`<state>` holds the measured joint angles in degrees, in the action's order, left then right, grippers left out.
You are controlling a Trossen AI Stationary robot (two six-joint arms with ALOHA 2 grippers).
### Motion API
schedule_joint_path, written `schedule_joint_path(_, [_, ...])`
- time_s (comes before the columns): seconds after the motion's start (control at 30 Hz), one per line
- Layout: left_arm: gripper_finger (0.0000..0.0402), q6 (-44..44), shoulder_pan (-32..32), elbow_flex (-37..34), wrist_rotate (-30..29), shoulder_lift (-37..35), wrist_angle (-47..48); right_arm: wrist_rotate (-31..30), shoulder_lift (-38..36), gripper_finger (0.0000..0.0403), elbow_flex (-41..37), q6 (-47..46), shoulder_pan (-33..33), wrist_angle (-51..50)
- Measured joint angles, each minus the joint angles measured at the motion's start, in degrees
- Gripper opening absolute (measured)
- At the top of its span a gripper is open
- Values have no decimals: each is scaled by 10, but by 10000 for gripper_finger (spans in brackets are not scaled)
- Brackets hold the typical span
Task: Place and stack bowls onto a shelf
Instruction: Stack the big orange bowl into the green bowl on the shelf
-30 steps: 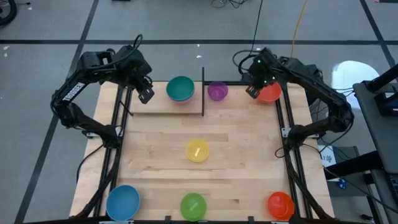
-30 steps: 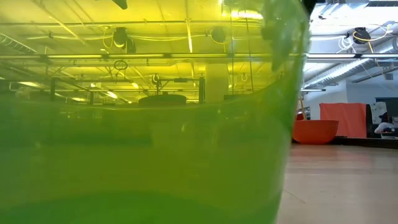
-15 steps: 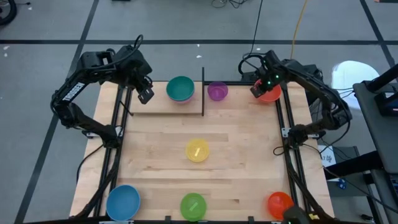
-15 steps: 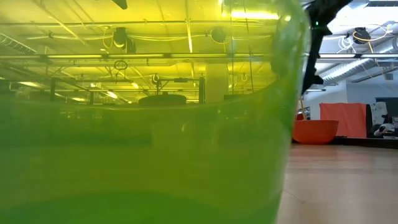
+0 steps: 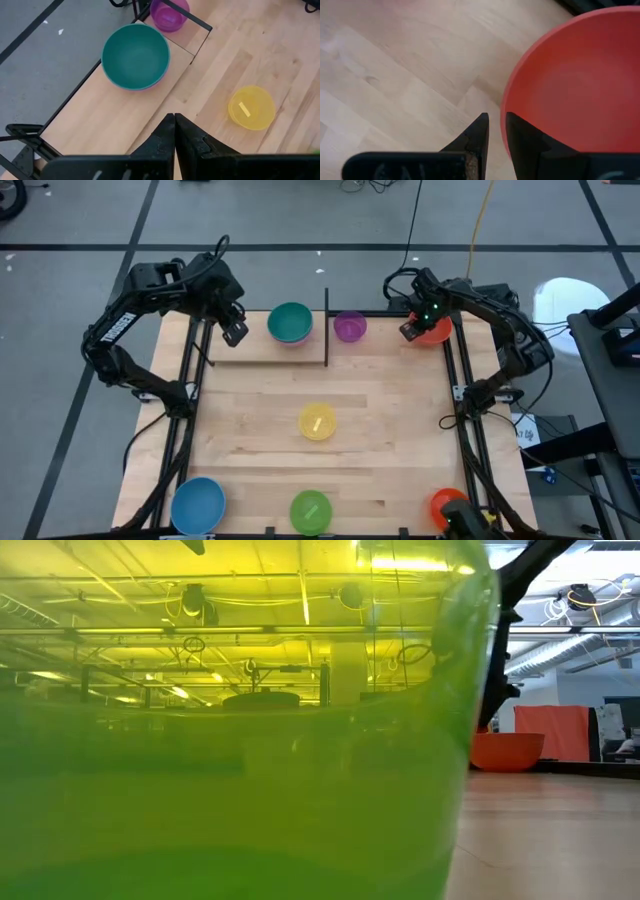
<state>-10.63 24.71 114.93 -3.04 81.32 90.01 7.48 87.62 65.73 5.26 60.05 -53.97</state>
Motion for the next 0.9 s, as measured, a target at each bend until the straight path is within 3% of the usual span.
schedule_joint_path(0.6, [8, -4, 0, 0, 0, 0, 0, -24, 112, 54, 2, 43, 3, 44])
schedule_joint_path(0.73, [8, -4, 0, 0, 0, 0, 0, -28, 96, 13, 1, 52, 2, 40])
schedule_joint_path(0.9, [8, -4, 0, 0, 0, 0, 0, -50, 28, 1, -1, 66, -17, 41])
